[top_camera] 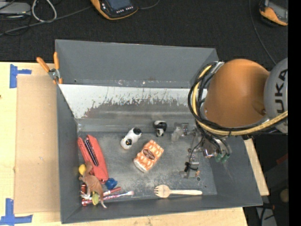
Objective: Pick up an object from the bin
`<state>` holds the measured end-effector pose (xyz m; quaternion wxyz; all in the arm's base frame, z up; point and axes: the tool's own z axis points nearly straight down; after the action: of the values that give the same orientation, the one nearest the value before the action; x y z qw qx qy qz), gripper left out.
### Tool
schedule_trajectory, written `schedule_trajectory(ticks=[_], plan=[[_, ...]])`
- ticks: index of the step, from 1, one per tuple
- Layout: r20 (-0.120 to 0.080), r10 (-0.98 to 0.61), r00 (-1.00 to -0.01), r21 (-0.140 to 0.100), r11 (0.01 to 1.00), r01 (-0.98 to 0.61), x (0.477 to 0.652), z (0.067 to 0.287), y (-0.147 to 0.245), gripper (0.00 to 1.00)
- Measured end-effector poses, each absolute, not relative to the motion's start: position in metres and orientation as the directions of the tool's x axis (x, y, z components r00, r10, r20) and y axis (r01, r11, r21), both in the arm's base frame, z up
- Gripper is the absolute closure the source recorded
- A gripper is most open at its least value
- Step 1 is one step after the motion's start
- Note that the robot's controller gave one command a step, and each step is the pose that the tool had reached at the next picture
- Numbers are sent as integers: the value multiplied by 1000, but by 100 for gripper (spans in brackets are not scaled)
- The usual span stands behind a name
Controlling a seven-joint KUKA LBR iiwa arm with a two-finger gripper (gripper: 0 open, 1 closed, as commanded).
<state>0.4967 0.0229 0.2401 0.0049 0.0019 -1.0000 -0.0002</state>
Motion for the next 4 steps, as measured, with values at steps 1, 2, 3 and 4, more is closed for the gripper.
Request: schedule_trajectory(ticks=[1,2,3,4], plan=[[1,-3,-1000,1,1000,-3,498,244,23,0],[-2,-102,-995,1,995,-102,536,176,74,0],[-1,-508,-861,0,861,-508,572,162,84,0],[2,-544,-839,5,839,-544,571,148,70,0]])
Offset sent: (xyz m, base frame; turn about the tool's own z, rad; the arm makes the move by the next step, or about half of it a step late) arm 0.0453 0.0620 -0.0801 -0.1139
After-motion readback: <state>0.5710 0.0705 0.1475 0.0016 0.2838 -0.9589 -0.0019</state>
